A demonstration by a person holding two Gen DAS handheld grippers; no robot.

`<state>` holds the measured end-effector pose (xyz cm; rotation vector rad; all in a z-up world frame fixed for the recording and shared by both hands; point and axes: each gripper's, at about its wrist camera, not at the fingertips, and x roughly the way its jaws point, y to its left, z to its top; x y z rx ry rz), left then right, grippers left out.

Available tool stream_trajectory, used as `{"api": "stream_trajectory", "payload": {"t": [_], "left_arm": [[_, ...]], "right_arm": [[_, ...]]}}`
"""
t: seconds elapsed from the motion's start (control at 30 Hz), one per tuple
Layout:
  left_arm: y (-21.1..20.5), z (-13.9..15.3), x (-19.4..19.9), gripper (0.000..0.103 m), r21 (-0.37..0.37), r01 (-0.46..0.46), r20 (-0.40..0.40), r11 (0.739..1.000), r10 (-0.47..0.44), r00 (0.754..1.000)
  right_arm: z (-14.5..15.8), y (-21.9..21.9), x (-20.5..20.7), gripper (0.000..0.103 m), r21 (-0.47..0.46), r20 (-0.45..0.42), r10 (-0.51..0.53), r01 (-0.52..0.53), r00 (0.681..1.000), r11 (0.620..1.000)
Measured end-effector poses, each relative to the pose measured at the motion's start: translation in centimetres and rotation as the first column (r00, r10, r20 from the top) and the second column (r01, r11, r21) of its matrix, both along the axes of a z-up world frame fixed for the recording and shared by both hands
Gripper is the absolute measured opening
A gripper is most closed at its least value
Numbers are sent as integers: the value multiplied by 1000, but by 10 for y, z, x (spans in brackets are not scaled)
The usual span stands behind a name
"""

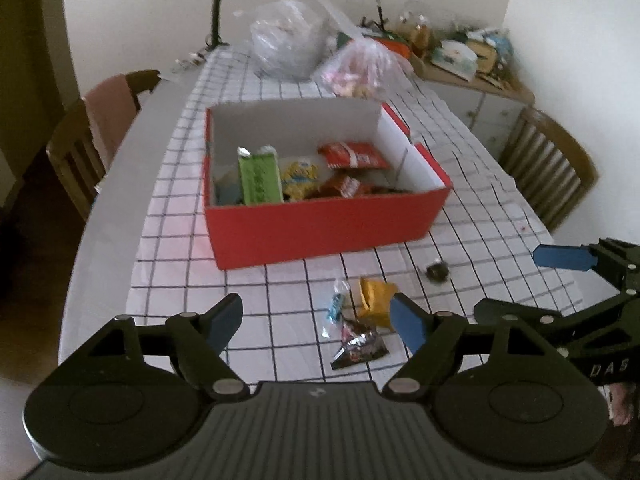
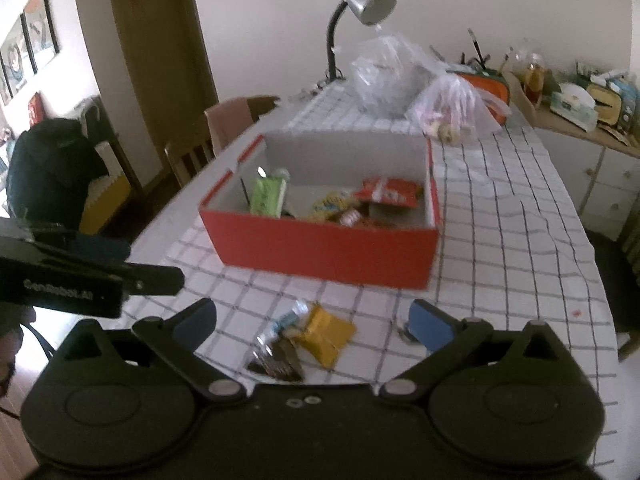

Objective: Organize snacks
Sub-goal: 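Withdraw both tools from the box toward the remaining snacks, then grasp clear-wrapped candy with left tool while right tool grasps round dark candy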

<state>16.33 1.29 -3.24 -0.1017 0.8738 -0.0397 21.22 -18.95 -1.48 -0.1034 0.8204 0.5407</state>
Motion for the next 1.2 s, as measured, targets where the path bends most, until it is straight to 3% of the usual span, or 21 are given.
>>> {"api": "stream_trajectory", "payload": {"t": [0.2, 0.57, 0.87, 1.03, 1.2], "left_arm": [[-2, -24, 20, 81, -42, 17, -68, 999, -20, 998], [3, -66, 62, 81, 27, -27, -156, 999, 31, 987], [-4, -89, 88, 80, 49, 24, -204, 998, -14, 979], [-12, -101, 98, 63, 46, 72, -241, 996, -59, 969], [-21, -108, 104, 55, 29, 125, -262, 992, -113, 958]], "right_arm": [[-18, -18, 10, 103, -21, -29, 16, -16, 999, 1000], [-63, -30, 50, 101, -58, -122, 43, -50, 992, 997], [-94, -31, 80, 89, -111, -169, 67, -86, 983, 990], [-105, -30, 93, 79, -132, -180, 85, -109, 980, 985], [-113, -25, 101, 71, -155, -184, 114, -143, 976, 977]]}}
